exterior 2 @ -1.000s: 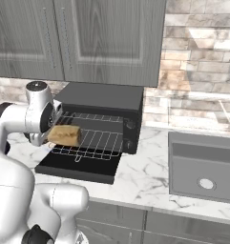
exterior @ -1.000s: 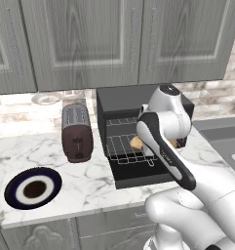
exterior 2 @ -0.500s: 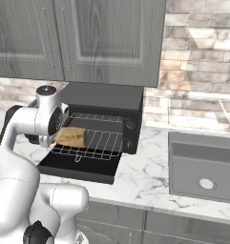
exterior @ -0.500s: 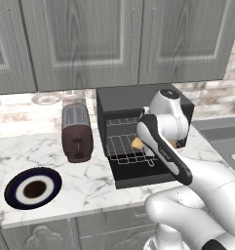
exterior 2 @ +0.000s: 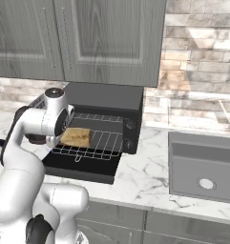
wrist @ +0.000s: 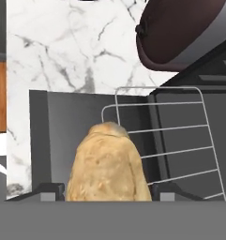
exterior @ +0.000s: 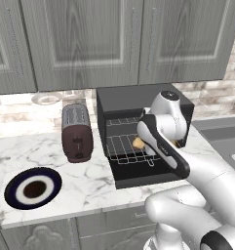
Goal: Pull the toaster oven rack outwards. Pick up the baguette from the plate and place it on the toaster oven rack. Close the toaster oven door fully and set the temperature to the lowest setting.
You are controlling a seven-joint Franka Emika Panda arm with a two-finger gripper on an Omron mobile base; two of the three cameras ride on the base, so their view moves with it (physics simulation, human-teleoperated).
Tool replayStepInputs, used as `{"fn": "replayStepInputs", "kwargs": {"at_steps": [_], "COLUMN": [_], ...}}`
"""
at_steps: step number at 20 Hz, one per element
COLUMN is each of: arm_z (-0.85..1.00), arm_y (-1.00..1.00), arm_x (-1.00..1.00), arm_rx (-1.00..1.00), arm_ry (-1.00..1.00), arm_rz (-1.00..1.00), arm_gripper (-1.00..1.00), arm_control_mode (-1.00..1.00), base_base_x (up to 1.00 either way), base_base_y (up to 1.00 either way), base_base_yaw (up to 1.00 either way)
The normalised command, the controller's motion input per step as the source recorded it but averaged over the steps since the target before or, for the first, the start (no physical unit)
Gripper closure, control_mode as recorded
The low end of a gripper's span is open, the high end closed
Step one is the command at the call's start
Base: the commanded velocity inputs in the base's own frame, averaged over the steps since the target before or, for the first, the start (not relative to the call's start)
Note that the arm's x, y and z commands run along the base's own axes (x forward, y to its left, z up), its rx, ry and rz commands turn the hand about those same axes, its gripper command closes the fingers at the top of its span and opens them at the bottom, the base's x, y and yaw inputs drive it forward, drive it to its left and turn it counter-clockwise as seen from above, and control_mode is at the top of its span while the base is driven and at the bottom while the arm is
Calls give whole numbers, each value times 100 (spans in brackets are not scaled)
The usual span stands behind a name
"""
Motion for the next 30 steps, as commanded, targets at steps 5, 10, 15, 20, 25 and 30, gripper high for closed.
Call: {"fn": "replayStepInputs", "kwargs": {"at_steps": [5, 10, 15, 20, 25, 30], "arm_z": [-11, -14, -9, -5, -6, -11], "arm_y": [0, 0, 0, 0, 0, 0], "arm_x": [16, 15, 15, 13, 16, 15], "arm_rx": [0, 0, 0, 0, 0, 0], "arm_ry": [0, 0, 0, 0, 0, 0], "arm_rz": [0, 0, 0, 0, 0, 0], "arm_gripper": [100, 100, 100, 100, 100, 100], "arm_control_mode": [-100, -100, -100, -100, -100, -100], "base_base_x": [0, 0, 0, 0, 0, 0], "base_base_y": [0, 0, 0, 0, 0, 0], "base_base_yaw": [0, 0, 0, 0, 0, 0]}}
